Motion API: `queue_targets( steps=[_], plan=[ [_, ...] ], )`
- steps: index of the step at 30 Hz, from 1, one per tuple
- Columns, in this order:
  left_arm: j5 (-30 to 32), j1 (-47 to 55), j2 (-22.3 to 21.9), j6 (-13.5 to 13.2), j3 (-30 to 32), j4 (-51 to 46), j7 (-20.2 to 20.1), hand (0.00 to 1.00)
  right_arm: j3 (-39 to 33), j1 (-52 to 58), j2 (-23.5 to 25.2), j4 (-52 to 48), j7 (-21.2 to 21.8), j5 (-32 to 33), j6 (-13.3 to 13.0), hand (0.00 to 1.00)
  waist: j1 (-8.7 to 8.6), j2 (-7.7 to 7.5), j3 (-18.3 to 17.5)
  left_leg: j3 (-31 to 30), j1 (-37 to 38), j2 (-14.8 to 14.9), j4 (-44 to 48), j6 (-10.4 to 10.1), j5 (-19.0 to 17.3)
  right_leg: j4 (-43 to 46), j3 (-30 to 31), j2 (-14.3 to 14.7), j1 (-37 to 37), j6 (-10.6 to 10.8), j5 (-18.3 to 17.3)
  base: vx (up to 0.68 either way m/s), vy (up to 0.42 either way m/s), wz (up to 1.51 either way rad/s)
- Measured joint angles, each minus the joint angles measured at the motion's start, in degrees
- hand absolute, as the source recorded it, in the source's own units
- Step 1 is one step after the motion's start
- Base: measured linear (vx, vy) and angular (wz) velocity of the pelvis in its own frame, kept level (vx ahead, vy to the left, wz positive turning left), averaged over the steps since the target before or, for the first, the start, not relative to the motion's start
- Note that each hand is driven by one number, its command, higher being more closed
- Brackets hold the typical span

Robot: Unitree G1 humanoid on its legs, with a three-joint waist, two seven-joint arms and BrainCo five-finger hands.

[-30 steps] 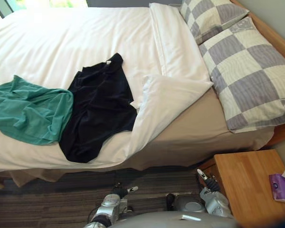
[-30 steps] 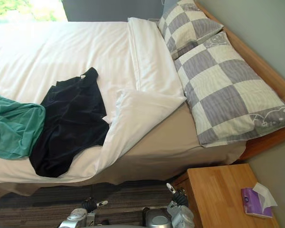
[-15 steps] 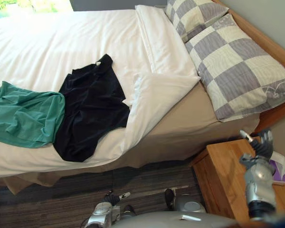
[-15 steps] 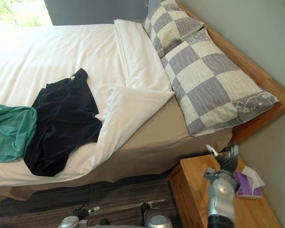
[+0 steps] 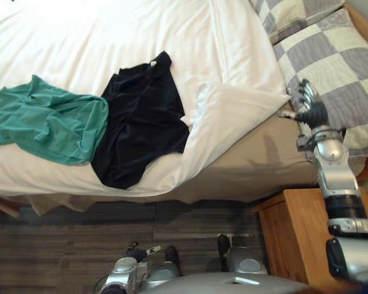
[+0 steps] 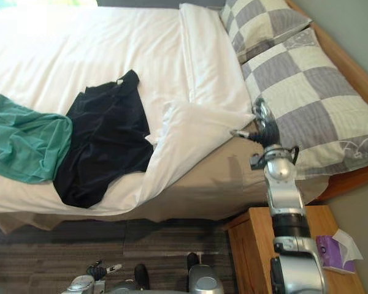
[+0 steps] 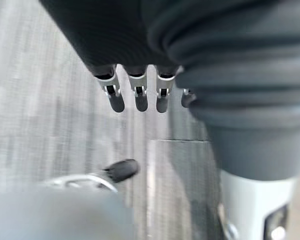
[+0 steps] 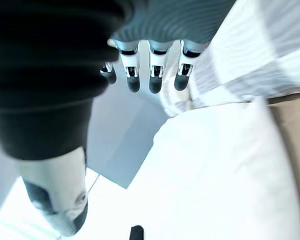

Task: Tidy the bed and pick cloth on bed and put in laundry

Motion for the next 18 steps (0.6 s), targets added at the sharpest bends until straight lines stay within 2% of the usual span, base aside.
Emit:
queue_targets(
  steps=[4, 8, 12, 16, 18],
  plan=[
    [-0.06, -1.14, 0.02, 0.13, 0.16, -1.97, 0.04, 0.00, 3.80, -6.03, -1.73, 0.01, -0.76, -5.57, 1.74, 0.00, 0.31, 0.71, 3.55, -0.61, -3.39, -0.09, 0.22, 0.92, 1.02, -0.28, -0.04, -0.17, -2.75, -0.24, 1.81, -0.07, 0.009, 0.11],
    [0.00, -2.95, -0.16, 0.09, 1.61, -3.06, 0.07, 0.00, 7.17, -10.24, -4.36, 0.04, -1.30, -8.27, 2.63, 0.00, 0.98, 1.29, 6.03, -1.54, -6.40, -0.47, 0.25, 1.03, 2.29, -1.81, -0.34, -0.67, -4.69, -0.25, 1.86, -0.02, -0.020, 0.15],
    [0.00, -4.55, -0.63, -0.12, 1.65, -4.51, 0.13, 0.00, 9.32, -16.40, -7.75, 0.05, -3.04, -10.74, 3.56, 0.00, 1.46, 2.94, 9.50, -1.85, -9.47, -0.57, 0.23, 0.75, 4.04, -3.04, -0.94, -0.84, -6.81, -0.51, 1.86, -0.02, -0.044, 0.09],
    [0.00, -4.72, -0.84, -0.03, 1.56, -6.00, 0.15, 0.00, 11.47, -18.71, -8.71, 0.29, -3.17, -13.34, 5.06, 0.00, 1.49, 3.53, 10.80, -2.16, -11.50, -0.46, 0.28, 0.87, 4.55, -3.04, -1.65, -0.81, -8.62, -0.61, 1.96, 0.03, -0.031, 0.08],
    [-0.01, -5.65, -1.07, -0.23, 1.46, -6.23, 0.24, 0.00, 14.03, -20.20, -10.99, 0.63, -3.30, -14.87, 5.90, 0.00, 1.75, 3.76, 11.14, -3.02, -14.53, -0.60, 2.87, 1.08, 3.71, -2.49, -1.93, -1.18, -10.51, -0.59, 1.95, 0.04, -0.006, 0.15]
  ],
)
